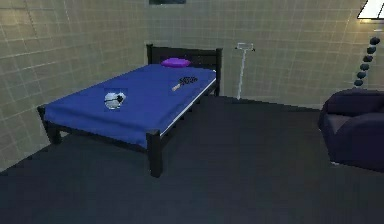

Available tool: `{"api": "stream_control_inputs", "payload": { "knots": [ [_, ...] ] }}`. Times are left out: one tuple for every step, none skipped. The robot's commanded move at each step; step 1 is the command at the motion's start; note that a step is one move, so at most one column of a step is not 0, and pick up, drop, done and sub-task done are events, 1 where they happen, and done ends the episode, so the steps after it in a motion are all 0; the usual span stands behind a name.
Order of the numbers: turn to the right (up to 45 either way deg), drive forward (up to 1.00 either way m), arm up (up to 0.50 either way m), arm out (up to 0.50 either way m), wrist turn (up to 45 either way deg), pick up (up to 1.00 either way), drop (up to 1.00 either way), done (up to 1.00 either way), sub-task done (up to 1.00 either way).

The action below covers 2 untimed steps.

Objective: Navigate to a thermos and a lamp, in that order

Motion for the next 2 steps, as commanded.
{"api": "stream_control_inputs", "payload": {
  "knots": [
    [0.0,0.6,0.0,0.0,0.0,0.0,0.0,0.0,0.0],
    [27.0,0.0,0.0,0.0,0.0,0.0,0.0,0.0,0.0]
  ]
}}
